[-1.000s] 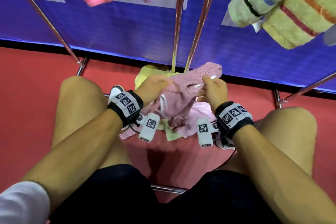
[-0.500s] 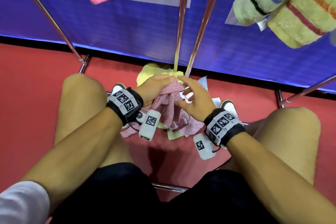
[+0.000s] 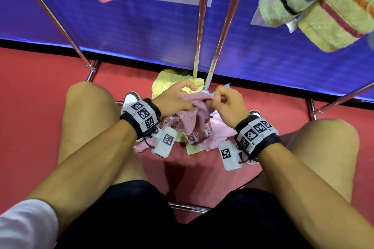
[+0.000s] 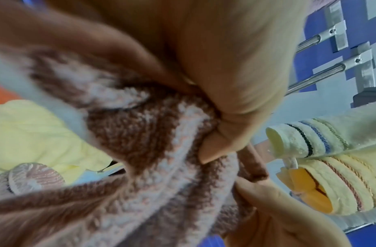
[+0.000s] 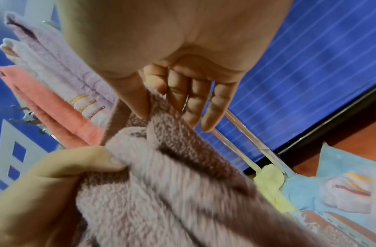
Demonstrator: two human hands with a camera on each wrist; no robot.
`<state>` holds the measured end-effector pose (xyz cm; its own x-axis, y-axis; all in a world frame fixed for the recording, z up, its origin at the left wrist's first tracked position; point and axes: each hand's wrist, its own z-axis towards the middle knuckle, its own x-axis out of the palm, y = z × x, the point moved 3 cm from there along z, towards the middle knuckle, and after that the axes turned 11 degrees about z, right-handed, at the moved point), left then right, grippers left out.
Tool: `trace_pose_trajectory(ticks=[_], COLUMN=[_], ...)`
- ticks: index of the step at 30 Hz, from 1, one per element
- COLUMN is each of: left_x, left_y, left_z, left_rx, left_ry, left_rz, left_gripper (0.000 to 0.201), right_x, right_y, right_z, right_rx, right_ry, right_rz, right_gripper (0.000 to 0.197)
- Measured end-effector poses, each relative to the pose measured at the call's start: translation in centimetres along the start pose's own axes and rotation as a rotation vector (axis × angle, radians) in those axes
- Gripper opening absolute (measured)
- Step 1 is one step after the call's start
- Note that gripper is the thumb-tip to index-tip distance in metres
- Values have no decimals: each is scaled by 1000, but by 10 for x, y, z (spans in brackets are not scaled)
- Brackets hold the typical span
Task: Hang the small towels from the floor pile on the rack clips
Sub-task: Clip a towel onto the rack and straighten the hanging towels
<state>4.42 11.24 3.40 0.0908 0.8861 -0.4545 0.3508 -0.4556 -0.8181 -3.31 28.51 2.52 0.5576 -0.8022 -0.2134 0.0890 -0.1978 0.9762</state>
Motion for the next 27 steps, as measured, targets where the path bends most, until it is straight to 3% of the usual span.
trace_pose_trajectory(ticks=[5,9,14,19,27], left_x=[-8,-10,-12,-28,-51], left_y=[4,7,4,6,24], left_z=[1,5,4,4,7], left_rx=[51,65,121,161,-12], left_ry=[-58,-137,-239,-432,-673], left_rz=[6,74,-23,-74,-124], left_gripper=[11,24,19,16,14], right_x=[-14,-18,-18,-26,-47], right_y=[2,5,-3,-6,-12], right_z=[2,-3,1,3,2], right_rx=[-72,-111,52,137,343], right_ry=[-126,-87,-30,-48,-106], right_rz=[-42,-301,-596,-713,-717], right_gripper=[14,7,18,20,15])
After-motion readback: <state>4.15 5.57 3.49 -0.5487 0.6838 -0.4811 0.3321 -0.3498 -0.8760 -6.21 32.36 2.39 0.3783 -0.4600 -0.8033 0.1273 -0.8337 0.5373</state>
